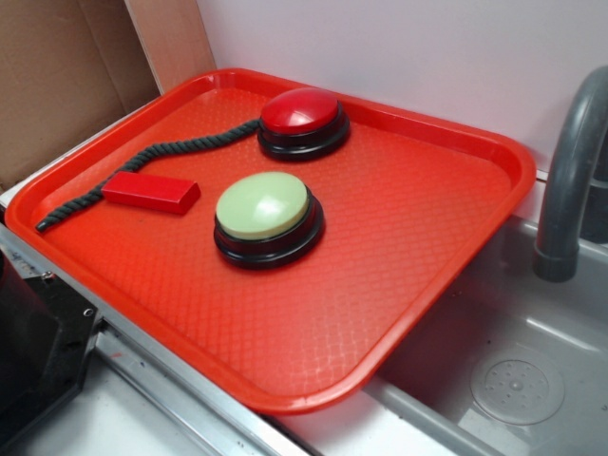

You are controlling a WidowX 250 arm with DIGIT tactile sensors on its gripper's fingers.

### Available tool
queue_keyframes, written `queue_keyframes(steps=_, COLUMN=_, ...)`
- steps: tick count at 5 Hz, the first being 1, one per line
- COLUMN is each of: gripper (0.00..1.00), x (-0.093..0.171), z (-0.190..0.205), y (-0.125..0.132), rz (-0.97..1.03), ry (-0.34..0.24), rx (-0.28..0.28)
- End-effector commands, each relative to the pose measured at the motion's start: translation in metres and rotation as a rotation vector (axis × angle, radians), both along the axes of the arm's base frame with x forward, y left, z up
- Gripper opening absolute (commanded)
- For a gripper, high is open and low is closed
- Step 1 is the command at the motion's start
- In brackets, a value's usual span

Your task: Push the green button.

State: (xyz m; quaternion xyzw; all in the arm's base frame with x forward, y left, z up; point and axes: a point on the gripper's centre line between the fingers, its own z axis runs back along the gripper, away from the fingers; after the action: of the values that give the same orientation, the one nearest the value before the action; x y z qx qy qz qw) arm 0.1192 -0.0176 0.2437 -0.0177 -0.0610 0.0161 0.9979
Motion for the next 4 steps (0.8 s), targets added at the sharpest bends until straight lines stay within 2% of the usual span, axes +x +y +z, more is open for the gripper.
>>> queue_keyframes(steps=1, gripper=1.00, x=0.000, z=0.000, y=0.000, rz=0.000, ry=0.000, rx=0.000)
queue_keyframes(steps=2, gripper=1.00, x=0.050, z=-0.039, y=-0.043, rz=-0.251, ry=0.042, rx=0.031)
queue_keyframes(steps=3, gripper=1.00, x=0.085, z=-0.074, y=-0.075, rz=-0.498, ry=-0.004, rx=0.075)
queue_keyframes(steps=4, gripper=1.00, x=0.096, z=-0.103, y=-0.077, rz=-0.630, ry=-0.020, rx=0.099)
